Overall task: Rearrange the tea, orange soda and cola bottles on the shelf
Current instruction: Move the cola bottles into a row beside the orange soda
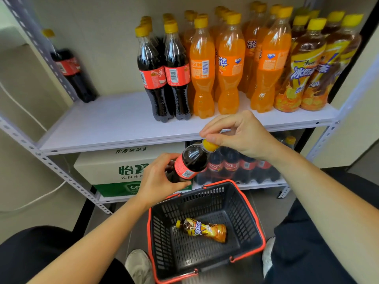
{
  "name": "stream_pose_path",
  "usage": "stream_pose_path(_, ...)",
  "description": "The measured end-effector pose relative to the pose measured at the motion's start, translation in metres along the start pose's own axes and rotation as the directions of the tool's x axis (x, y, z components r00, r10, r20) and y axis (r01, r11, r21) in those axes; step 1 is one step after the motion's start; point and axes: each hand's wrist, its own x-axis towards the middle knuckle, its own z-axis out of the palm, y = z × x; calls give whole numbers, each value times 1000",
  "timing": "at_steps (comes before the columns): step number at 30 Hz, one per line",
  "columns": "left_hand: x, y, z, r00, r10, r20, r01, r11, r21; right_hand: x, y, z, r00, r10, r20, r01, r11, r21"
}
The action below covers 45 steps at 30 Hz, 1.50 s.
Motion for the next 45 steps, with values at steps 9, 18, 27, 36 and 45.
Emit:
stream_pose_path(9, 3, 4, -1, 991, -55, 125, 60, 998, -38, -4, 4, -8, 998, 36, 54, -39, 997, 73)
stream_pose_path(18, 7, 21, -10, 980, -86, 177, 121, 973, -197, 0, 10, 5, 980, -7, -197, 51, 975, 218)
stream_pose_path(27, 12, 35, -22, 981, -154, 119, 195, 809, -555, -2, 18, 17, 964, 162, -211, -116, 970, 214)
stream_pose_path(36, 30, 35, -46, 930, -367, -22, 203, 563, -801, -10, 14, 60, 803, 511, 305, -591, 625, 510)
stream_pose_path(45, 33, 32, -59, 861, -506, 52, 267, 362, -893, -5, 10, 96, 906, 418, 63, -392, 778, 491)
